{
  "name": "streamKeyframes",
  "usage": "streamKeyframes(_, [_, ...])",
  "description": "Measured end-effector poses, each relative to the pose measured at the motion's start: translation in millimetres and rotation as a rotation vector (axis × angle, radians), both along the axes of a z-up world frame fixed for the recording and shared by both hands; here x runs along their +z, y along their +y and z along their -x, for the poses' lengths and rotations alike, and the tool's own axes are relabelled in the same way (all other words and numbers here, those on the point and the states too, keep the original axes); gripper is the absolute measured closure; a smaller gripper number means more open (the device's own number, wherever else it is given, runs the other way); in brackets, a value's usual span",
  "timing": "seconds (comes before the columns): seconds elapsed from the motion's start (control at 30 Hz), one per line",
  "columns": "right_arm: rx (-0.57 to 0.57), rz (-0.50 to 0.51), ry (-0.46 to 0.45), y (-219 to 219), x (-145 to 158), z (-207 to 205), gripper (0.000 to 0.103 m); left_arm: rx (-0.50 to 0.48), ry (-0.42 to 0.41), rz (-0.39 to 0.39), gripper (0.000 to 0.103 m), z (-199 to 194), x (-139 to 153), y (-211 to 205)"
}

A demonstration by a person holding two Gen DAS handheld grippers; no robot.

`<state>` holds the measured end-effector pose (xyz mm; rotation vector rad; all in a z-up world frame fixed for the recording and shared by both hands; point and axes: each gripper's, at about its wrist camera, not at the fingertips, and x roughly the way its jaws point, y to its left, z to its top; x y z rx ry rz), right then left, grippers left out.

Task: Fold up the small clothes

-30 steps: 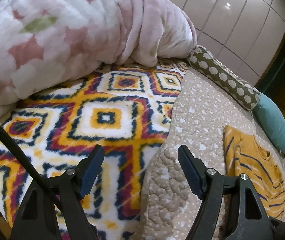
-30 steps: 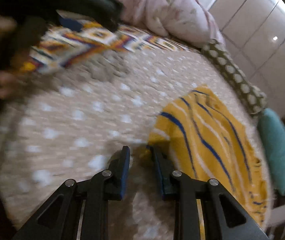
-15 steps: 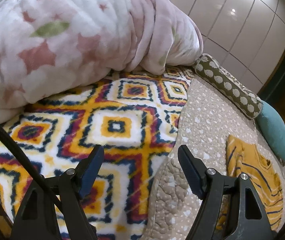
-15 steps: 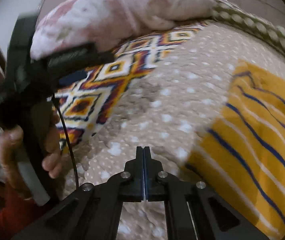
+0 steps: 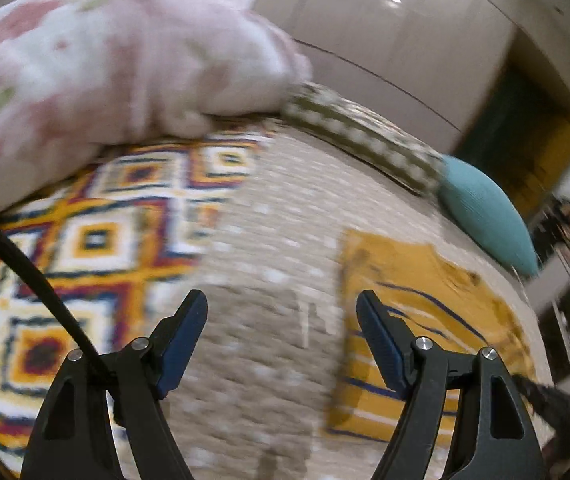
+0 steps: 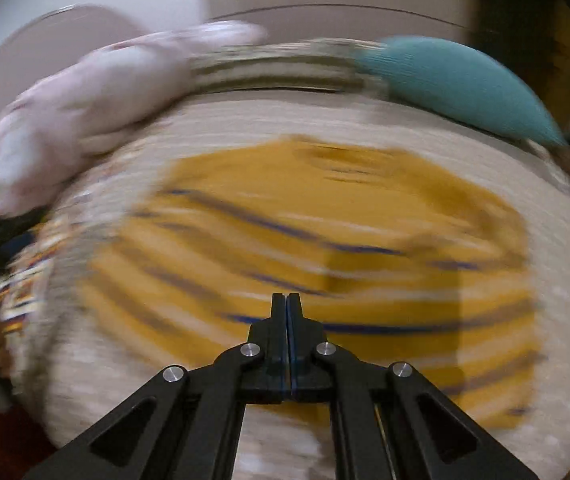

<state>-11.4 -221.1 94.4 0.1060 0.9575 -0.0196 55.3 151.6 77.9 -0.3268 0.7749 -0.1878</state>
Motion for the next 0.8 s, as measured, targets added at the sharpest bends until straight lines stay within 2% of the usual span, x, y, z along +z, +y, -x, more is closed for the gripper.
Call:
streamKeyframes(0.17, [-0.27, 0.005, 0.087, -111.0, -28.0, 37.1, 0.102, -0.15, -0.006, -0.05, 0.026, 7.4, -4.2, -67.5])
streamKeyframes(0.23, [-0.338, -0.022, 0.058, -134.1, -20.1, 51.5, 0.102, -0.203, 0.005, -0.081, 0.026, 10.7, -11.4, -91.6])
streamKeyframes(0.3, [-0.359, -0.036, 0.013, -143.4, -3.4, 53.9, 0.101, -0.24, 0.025, -0.136, 0.026, 9.9, -21.2, -113.9])
streamKeyframes(0.37, [-0.34, -0.036, -0.022, -143.5, 9.1, 44.9, 0.101, -0.246, 0.051, -0.197, 0.026, 7.1, -32.6, -129.5])
streamKeyframes(0.43, [-0.292, -0.059, -0.037, -136.0, 18.1, 21.4, 0.101, -0.237, 0.072, -0.222, 0.025, 4.6, -41.9, -137.2])
streamKeyframes(0.57, [-0.191, -0.099, -0.015, -114.7, 10.3, -33.6, 0.101, -0.208, 0.069, -0.247, 0.015, 4.6, -52.0, -138.9])
streamKeyframes(0.63, [-0.148, -0.118, 0.016, -102.3, -4.9, -72.2, 0.101, -0.206, 0.087, -0.238, 0.012, 0.4, -56.1, -137.3])
streamKeyframes(0.73, [-0.129, -0.134, 0.08, -98.0, -32.2, -107.5, 0.101, -0.207, 0.135, -0.17, 0.009, -8.9, -62.7, -128.6])
streamKeyframes(0.8, [-0.197, -0.042, 0.099, -113.4, -47.1, -125.1, 0.103, -0.212, 0.153, -0.137, 0.008, -11.9, -64.6, -125.2])
